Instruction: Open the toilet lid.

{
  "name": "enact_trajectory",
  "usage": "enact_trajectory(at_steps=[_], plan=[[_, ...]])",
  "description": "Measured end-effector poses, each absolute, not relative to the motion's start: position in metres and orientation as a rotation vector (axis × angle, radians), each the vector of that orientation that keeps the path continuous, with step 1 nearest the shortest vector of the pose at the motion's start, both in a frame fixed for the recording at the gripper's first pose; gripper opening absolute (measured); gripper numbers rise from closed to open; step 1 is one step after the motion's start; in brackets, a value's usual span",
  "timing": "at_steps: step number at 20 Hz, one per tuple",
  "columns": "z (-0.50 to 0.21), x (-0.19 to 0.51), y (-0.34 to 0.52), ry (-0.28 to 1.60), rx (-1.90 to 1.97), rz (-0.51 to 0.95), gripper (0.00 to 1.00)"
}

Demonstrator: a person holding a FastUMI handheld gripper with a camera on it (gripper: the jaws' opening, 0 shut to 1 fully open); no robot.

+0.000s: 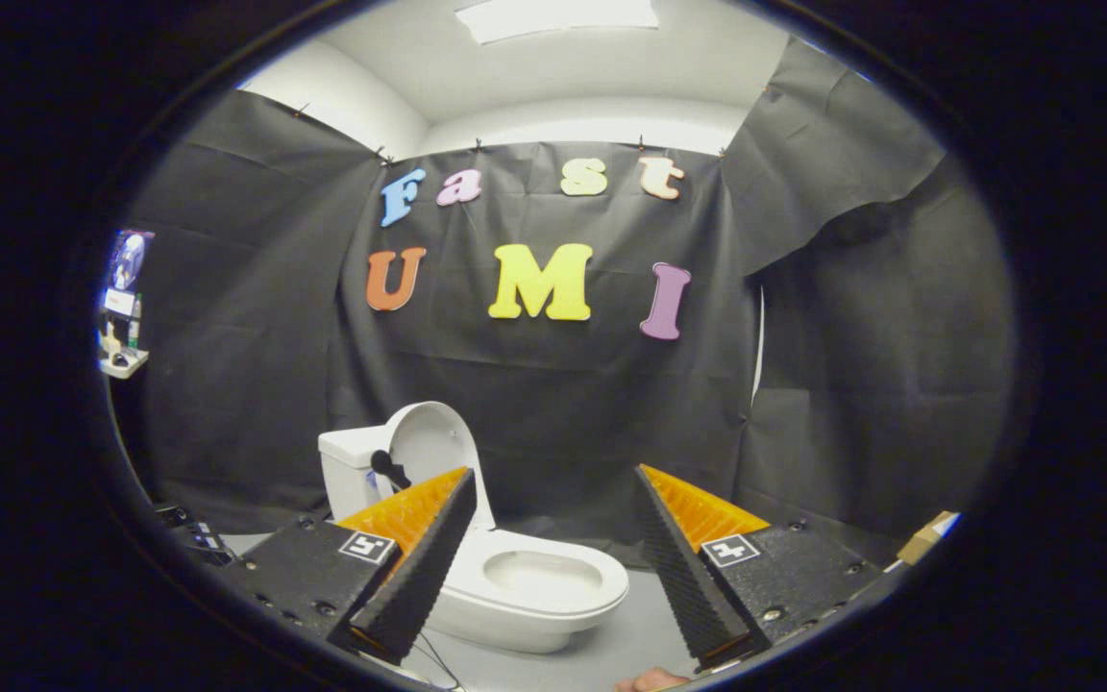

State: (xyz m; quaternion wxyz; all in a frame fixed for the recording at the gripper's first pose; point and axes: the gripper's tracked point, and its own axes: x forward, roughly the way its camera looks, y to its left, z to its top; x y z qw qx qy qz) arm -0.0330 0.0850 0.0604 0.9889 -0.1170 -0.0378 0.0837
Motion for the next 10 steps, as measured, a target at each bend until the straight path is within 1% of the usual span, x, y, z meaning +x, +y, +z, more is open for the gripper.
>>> enact_trajectory(at_steps=[5, 8, 10], plan=[[0.038, -0.039, 0.064, -0.076, -0.104, 0.197, 1.00], [0.026, -0.032, 0.045, -0.101, -0.112, 0.163, 1.00], [0.021, -0.038, 0.051, -0.109, -0.133, 0.196, 1.00]])
